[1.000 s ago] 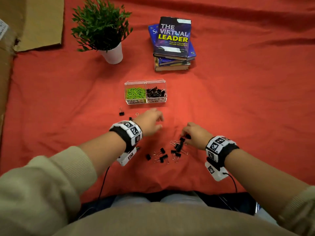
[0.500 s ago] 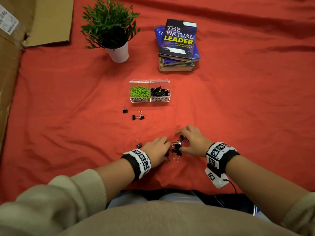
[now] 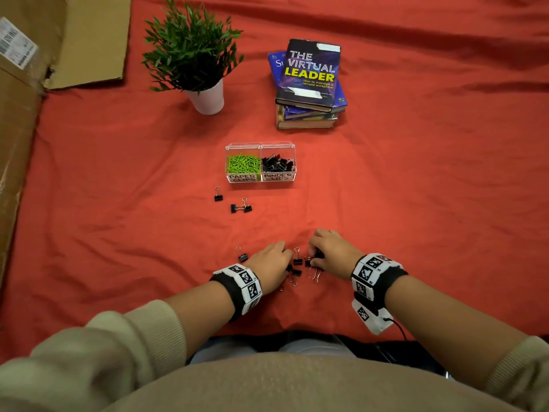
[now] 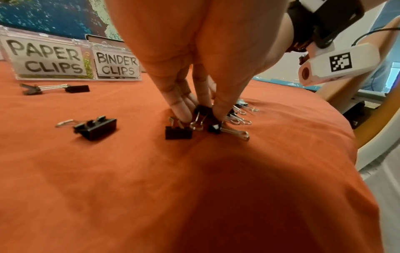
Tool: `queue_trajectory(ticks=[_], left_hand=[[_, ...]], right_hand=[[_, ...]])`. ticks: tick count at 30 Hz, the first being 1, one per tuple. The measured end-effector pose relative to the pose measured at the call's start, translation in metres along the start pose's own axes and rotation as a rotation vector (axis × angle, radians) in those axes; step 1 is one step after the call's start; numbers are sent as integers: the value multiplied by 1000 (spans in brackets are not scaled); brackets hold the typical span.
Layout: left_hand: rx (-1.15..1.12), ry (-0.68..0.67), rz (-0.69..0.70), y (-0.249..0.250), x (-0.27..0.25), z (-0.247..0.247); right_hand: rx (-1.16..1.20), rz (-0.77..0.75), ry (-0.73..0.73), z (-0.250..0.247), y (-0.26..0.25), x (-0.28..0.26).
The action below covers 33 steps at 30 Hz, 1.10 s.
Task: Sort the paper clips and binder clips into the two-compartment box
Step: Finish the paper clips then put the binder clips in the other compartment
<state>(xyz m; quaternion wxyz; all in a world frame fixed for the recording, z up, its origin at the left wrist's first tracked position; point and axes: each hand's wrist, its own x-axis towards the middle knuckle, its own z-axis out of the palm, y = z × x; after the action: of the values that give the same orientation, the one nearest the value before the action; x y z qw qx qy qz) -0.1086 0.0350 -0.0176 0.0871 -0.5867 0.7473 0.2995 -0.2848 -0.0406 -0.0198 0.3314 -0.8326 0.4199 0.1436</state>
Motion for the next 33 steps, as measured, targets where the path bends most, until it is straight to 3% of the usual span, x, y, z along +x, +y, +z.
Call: queue_trajectory(ticks=[8, 11, 15, 21, 25, 27, 31, 33], left_hand=[[-11, 88, 16, -2, -1, 1], [-60, 107, -4, -6, 2, 2], [-146, 128, -13, -13, 6, 5], [-264, 249, -9, -29, 16, -19], [-285, 401, -112, -46, 30, -62], [-335, 463, -160, -55, 40, -85], [-444, 617, -222, -67, 69, -127], [-442, 631, -231, -68, 83, -140]], right_hand=[[369, 117, 97, -1, 2, 4], [626, 169, 211, -27, -1, 12], [749, 129, 376, -84, -16, 48], [481, 39, 544, -124, -54, 119], [222, 39, 401, -118, -59, 136], [164, 46, 359, -117, -57, 133], [265, 33, 503, -112, -46, 99], [246, 8, 433, -100, -37, 71]])
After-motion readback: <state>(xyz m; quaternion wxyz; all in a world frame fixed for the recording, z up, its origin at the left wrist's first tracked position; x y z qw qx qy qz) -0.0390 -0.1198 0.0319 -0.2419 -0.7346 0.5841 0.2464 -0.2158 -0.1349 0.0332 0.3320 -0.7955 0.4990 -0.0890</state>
